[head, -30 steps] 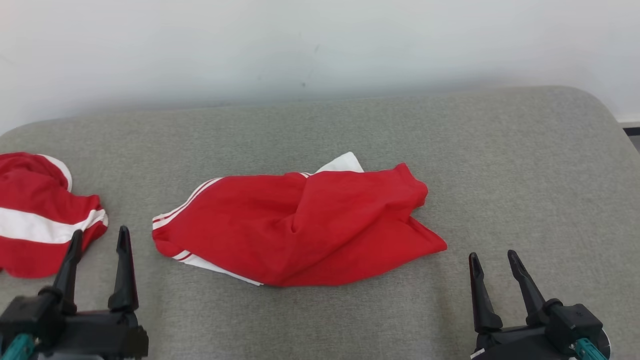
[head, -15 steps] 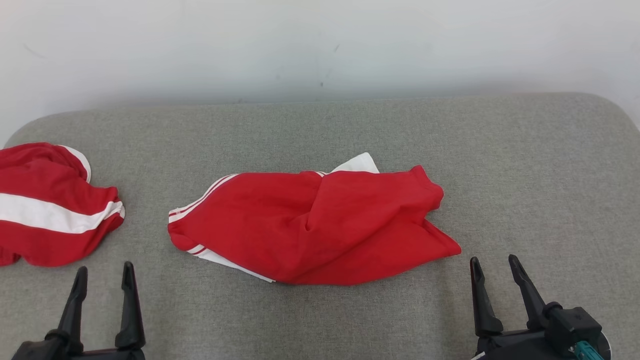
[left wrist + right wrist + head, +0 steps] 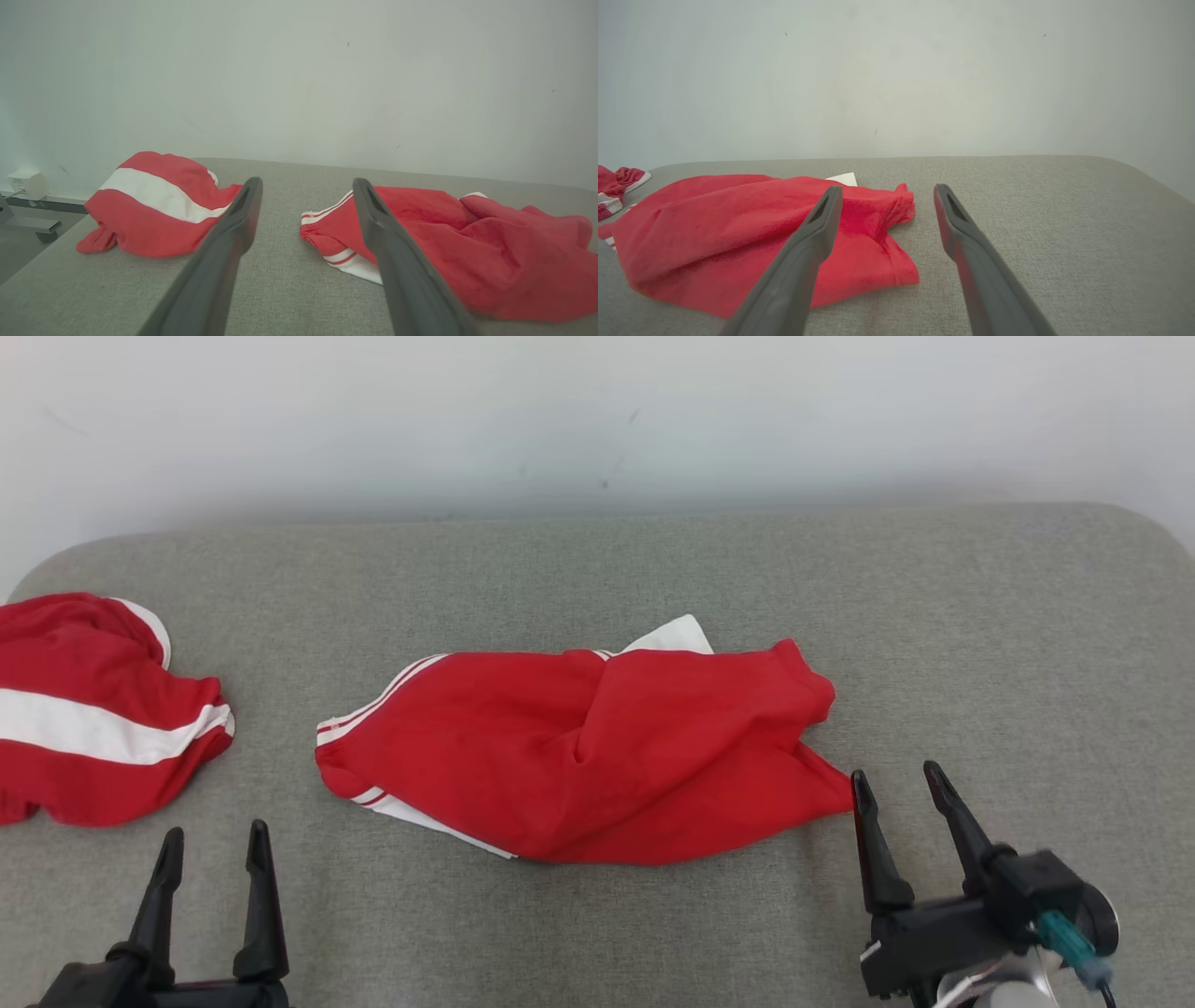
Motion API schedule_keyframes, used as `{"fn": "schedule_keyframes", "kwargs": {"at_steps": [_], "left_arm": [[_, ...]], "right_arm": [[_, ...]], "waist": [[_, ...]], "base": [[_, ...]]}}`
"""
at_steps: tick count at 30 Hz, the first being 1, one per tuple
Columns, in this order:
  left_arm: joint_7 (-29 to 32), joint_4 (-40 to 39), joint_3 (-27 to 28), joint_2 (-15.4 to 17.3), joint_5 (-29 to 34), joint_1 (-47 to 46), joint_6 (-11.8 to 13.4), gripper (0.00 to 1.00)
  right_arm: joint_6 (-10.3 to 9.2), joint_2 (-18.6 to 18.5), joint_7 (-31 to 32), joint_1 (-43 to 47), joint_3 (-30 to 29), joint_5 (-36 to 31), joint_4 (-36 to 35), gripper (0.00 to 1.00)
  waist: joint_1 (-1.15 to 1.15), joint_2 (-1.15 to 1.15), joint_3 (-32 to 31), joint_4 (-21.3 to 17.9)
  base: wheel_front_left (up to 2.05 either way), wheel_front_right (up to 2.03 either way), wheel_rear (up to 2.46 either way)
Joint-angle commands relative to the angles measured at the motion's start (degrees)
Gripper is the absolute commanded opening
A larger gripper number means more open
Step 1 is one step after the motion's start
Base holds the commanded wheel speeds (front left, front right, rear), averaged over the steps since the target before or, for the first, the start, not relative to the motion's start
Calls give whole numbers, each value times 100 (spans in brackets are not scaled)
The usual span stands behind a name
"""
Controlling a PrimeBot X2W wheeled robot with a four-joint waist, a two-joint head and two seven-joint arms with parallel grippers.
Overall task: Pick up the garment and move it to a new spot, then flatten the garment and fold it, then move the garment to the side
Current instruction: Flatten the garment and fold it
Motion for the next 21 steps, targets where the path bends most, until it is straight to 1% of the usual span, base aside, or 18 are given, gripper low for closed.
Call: {"fn": "schedule_keyframes", "kwargs": {"at_steps": [1,4,9,11,12,20,21], "left_arm": [[-4,36,-9,-53,54,-71,-44,100],[-4,61,-18,-88,83,-118,-70,100],[-4,142,-67,-168,120,-201,-138,100],[-5,160,-70,-196,133,-219,-153,100],[-5,184,-80,-219,126,-230,-174,100],[-5,247,-148,-271,119,-347,-214,100],[-5,257,-145,-274,116,-352,-216,100]], "right_arm": [[-13,-70,79,-201,-5,-93,147,100],[-13,-135,134,-434,17,-139,330,100],[-13,-297,289,-887,12,-170,961,100],[-13,-342,331,-1022,27,-168,1258,100],[-13,-407,367,-1126,19,-136,1572,100],[-13,-493,357,-1535,70,1,2684,100],[-13,-478,365,-1581,78,45,2802,67]], "waist": [[0,0,51,62],[0,0,88,119],[0,0,186,304],[0,0,221,376],[0,0,259,450],[0,0,480,641],[0,0,497,642]], "base": [[0,0,0],[0,0,0],[0,0,0],[0,0,0],[0,0,0],[0,0,0],[0,0,0]]}}
